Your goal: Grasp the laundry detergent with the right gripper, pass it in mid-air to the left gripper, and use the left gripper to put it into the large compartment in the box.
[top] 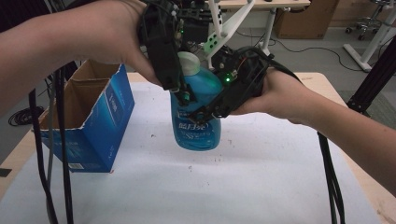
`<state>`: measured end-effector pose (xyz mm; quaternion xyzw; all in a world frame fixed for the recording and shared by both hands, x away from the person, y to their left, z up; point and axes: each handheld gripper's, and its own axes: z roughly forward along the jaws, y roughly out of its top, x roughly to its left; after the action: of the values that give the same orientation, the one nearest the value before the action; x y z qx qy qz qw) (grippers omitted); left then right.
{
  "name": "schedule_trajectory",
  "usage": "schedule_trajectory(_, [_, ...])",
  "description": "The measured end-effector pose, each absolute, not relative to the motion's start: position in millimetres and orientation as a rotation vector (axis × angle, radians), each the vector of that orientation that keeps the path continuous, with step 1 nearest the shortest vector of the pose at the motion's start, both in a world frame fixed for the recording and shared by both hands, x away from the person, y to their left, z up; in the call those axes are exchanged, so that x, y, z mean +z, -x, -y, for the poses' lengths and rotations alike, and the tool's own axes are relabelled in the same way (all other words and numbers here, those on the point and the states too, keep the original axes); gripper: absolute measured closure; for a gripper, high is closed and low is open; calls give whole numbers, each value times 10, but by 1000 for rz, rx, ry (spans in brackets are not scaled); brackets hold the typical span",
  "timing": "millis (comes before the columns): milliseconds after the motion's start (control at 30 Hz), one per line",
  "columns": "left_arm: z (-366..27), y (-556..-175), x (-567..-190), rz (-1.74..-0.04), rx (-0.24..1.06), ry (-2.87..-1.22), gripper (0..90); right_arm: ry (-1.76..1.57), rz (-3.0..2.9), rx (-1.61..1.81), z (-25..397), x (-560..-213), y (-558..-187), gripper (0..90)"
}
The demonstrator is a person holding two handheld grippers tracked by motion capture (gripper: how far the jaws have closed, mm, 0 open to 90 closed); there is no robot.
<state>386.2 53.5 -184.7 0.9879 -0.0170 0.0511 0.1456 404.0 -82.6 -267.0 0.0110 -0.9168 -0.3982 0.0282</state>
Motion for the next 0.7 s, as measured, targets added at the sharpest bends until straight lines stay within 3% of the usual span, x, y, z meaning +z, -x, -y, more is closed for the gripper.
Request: schedule_trajectory(700, [-539,-3872,-1873,44,130,-2850,382,-47,2829,-1221,813,-2699,-4048,418])
